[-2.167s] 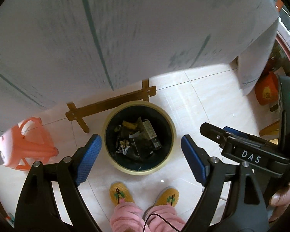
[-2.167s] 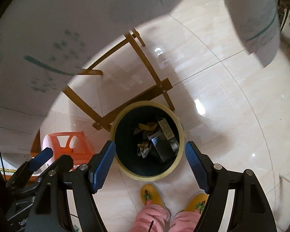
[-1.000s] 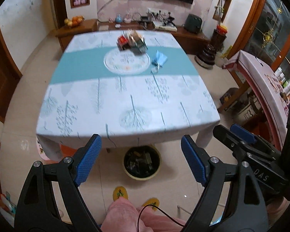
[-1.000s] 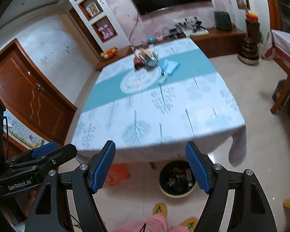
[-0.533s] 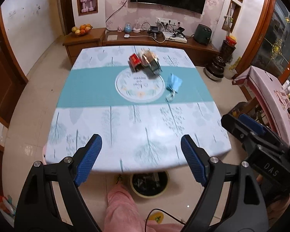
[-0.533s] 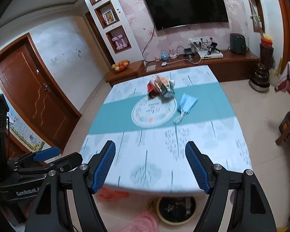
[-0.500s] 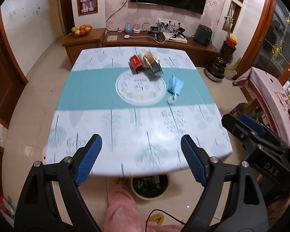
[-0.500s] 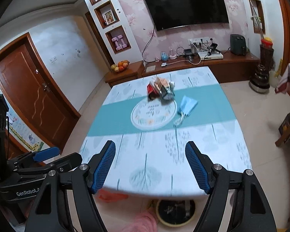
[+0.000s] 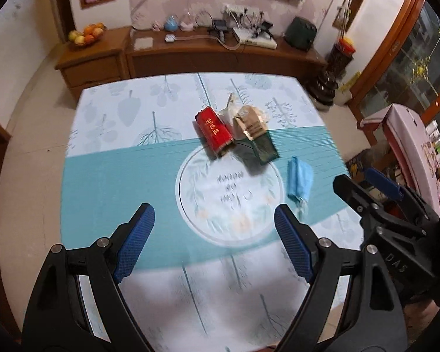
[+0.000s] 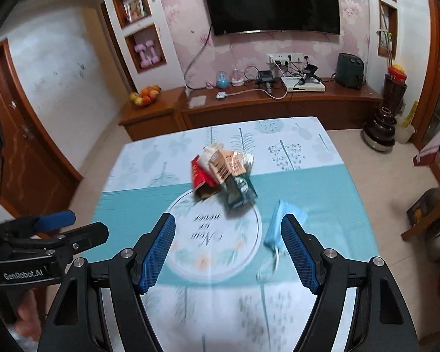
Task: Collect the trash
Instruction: 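Move both tools back over the table toward the red box, then grasp the red box with the left tool while the right tool grasps the milk carton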
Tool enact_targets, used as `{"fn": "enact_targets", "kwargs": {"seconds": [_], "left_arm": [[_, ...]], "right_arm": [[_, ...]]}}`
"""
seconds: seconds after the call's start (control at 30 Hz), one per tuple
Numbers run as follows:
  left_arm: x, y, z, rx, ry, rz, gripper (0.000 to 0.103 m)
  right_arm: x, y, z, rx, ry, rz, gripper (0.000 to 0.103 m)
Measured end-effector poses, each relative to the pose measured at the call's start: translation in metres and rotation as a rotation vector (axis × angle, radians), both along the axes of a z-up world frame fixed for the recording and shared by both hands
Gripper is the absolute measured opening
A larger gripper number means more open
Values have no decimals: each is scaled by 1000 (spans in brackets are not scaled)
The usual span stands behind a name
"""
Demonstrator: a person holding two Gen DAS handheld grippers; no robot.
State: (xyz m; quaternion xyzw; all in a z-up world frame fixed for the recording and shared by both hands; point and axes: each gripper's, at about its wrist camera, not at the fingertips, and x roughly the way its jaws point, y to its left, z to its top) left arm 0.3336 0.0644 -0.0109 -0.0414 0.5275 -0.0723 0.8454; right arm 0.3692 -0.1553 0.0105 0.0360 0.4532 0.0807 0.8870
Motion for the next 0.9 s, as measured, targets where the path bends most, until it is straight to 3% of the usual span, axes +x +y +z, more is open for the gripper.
{"fn": "enact_targets", "kwargs": {"seconds": [0.27, 0.43, 0.6, 0.7, 0.73, 0.9], "left_arm": [[102, 11, -71, 5, 91, -62, 81], [134, 13, -102, -42, 137, -71, 81], [154, 9, -118, -89, 162, -73, 81], [165, 3, -127, -103, 179, -76, 81], [169, 1, -130, -106, 186, -77, 81], [186, -11, -149, -106, 223, -74, 81]], "right_arm": [[105, 38, -93, -115, 107, 0, 76], [140, 44, -147, -143, 176, -4, 76], [155, 43, -171, -155, 195, 3, 74], [157, 39, -178, -134, 211, 13, 58], [159, 37, -183, -117, 226, 18, 46], [154, 24, -180, -45, 231, -8, 37]]}}
